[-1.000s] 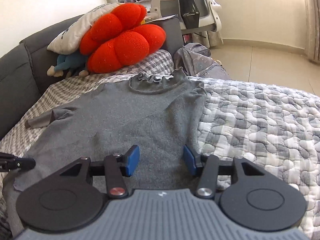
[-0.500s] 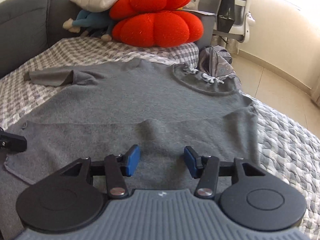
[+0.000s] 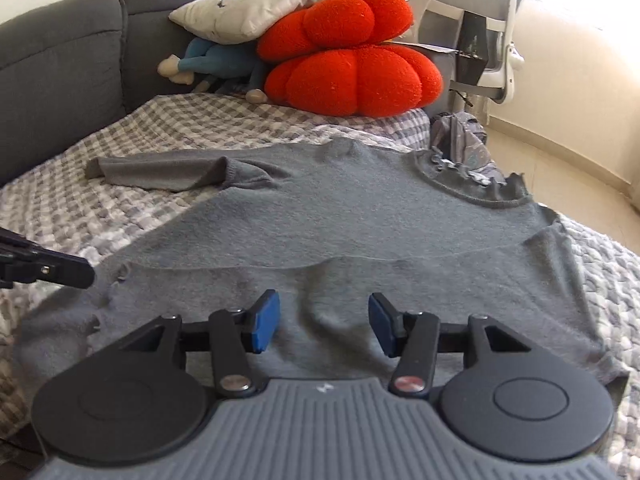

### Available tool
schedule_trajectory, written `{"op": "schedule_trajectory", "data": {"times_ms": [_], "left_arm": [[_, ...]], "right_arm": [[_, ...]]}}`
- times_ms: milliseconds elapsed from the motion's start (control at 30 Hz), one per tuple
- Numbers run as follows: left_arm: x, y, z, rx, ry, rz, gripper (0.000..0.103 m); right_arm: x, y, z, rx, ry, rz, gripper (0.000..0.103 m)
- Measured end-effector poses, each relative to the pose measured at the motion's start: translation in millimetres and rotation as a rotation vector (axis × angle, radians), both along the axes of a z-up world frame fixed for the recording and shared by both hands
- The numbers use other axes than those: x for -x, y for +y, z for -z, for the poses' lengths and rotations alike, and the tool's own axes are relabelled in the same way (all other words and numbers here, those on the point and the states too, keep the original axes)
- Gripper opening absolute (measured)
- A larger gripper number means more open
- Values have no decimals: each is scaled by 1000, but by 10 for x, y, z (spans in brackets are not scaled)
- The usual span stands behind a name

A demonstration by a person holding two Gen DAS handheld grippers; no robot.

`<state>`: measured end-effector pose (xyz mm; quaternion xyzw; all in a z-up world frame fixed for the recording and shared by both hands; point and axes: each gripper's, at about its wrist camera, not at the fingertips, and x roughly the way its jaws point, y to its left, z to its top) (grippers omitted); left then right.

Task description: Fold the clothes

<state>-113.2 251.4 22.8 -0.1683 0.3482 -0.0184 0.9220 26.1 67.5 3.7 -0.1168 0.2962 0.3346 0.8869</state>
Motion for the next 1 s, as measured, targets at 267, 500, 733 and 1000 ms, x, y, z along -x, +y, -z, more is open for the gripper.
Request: {"op": "schedule_trajectory", "data": {"times_ms": [267, 500, 733, 1000], "left_arm": [[76, 170, -16, 6, -3, -34, 2], [91, 275, 17, 18, 8, -50, 5], [74, 287, 44, 23, 13, -53, 5], [118, 461, 5, 38, 5, -93, 16]], "right_arm": [[461, 417, 71, -41, 71, -238, 70], [550, 361, -12, -64, 41, -274, 70], [357, 300, -30, -142, 76, -193, 70], [508, 199, -67, -73, 24, -193, 71]]}}
